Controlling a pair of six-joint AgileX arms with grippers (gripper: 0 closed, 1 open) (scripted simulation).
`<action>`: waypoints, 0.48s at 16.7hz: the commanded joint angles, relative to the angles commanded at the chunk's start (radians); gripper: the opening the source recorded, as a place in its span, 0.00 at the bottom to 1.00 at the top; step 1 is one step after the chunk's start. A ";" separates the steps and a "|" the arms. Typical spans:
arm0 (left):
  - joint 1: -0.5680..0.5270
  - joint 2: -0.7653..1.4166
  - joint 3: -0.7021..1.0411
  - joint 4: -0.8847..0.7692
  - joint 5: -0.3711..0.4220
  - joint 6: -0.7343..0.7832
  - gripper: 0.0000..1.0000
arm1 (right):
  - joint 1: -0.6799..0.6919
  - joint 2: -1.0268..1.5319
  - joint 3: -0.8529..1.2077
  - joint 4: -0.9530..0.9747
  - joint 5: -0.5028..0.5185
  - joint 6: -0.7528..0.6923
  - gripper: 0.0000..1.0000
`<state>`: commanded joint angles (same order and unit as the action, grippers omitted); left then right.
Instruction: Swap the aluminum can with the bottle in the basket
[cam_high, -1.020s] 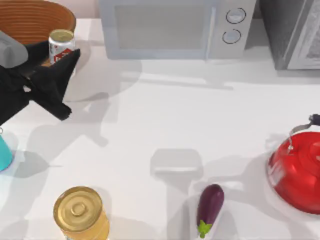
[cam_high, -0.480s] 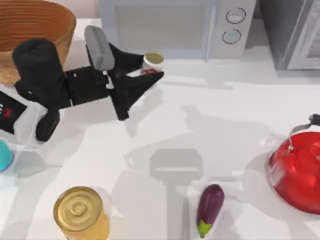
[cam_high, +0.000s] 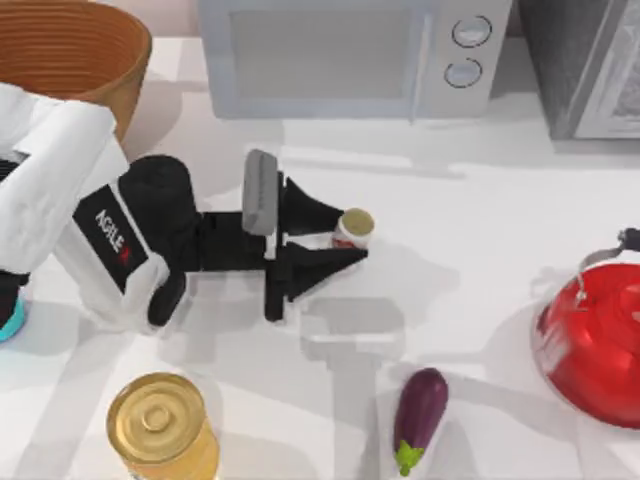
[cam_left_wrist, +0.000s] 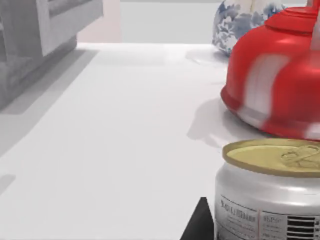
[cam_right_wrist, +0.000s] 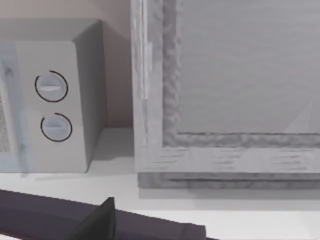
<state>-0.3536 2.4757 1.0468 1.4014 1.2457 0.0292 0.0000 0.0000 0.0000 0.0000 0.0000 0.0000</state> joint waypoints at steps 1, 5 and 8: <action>-0.003 0.020 0.009 0.012 0.010 0.000 0.00 | 0.000 0.000 0.000 0.000 0.000 0.000 1.00; -0.004 0.031 0.013 0.018 0.016 0.000 0.00 | 0.000 0.000 0.000 0.000 0.000 0.000 1.00; -0.004 0.031 0.013 0.018 0.016 0.000 0.08 | 0.000 0.000 0.000 0.000 0.000 0.000 1.00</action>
<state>-0.3580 2.5066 1.0597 1.4189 1.2614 0.0295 0.0000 0.0000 0.0000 0.0000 0.0000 0.0000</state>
